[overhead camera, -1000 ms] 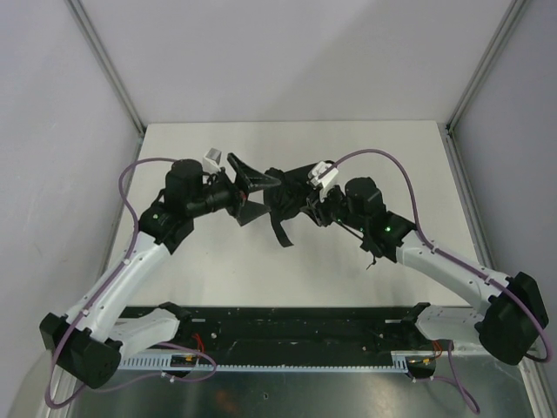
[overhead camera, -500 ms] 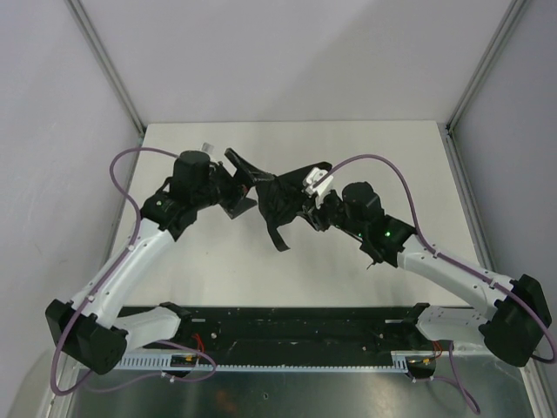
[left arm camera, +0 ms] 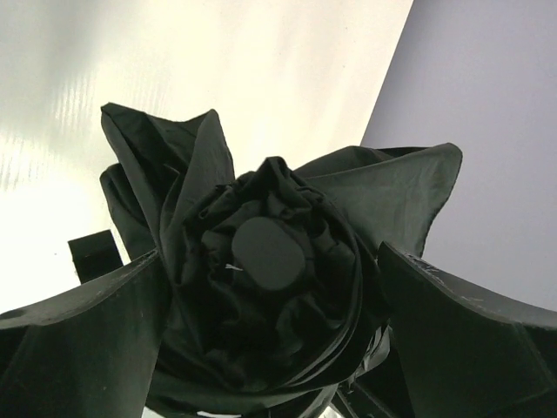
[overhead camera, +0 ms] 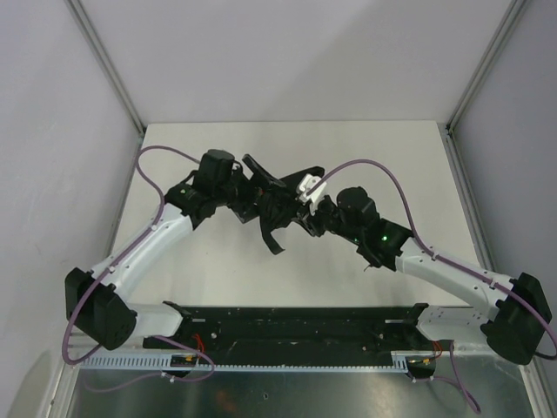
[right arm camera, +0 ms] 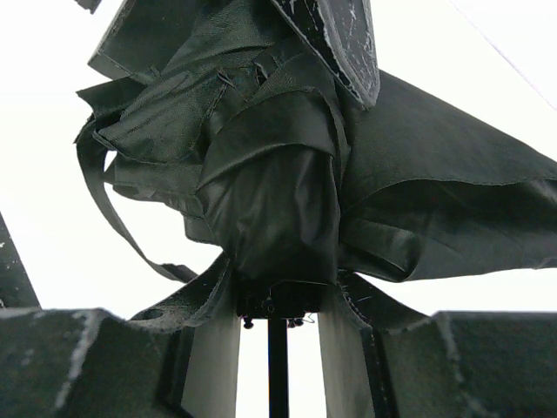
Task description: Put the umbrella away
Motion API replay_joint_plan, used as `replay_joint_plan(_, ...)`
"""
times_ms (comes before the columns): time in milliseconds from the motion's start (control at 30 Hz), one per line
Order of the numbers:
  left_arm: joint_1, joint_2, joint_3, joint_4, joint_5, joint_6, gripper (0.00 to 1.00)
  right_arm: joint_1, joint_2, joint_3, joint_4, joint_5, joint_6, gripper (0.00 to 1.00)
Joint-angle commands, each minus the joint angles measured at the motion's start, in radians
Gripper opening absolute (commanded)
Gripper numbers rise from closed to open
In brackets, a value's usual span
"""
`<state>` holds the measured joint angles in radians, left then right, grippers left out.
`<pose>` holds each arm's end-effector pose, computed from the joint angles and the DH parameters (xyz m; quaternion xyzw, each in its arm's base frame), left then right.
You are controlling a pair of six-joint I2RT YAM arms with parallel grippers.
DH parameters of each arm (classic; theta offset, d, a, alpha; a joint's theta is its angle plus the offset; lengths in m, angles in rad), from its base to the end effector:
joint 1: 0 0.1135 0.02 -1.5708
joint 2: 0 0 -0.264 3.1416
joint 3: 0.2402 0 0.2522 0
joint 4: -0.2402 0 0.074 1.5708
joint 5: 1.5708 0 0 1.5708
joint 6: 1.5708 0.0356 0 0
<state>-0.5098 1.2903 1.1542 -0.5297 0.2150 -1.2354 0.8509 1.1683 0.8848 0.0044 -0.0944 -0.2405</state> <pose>0.2436 -0.1449 0.3262 -0.2735 0.8526 -0.3950 0.2055 0.1780 0.2080 0.3153 -0.4383 0.6671 0.2166 0.5621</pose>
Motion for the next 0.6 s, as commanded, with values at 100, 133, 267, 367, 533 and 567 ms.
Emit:
replay_joint_plan(100,0.029,-0.115,-0.025,0.012,-0.115,0.085,0.99,-0.081,0.004,0.023,0.099,-0.017,0.058,0.00)
replay_joint_plan(133,0.046,-0.156,-0.046,0.012,-0.140,0.128,0.99,-0.109,0.002,0.016,0.102,-0.039,0.072,0.00)
replay_joint_plan(267,0.077,-0.323,-0.102,0.019,-0.184,0.421,0.99,-0.193,-0.006,0.007,0.111,-0.140,0.127,0.00)
replay_joint_plan(367,0.080,-0.415,-0.165,0.076,-0.073,0.644,0.85,-0.235,-0.002,0.006,0.119,-0.199,0.170,0.00)
replay_joint_plan(533,0.080,-0.458,-0.244,0.184,0.166,0.744,0.76,-0.301,0.030,0.006,0.146,-0.214,0.187,0.00)
replay_joint_plan(567,0.080,-0.454,-0.252,0.206,0.209,0.733,0.76,-0.311,0.037,0.006,0.153,-0.203,0.180,0.00)
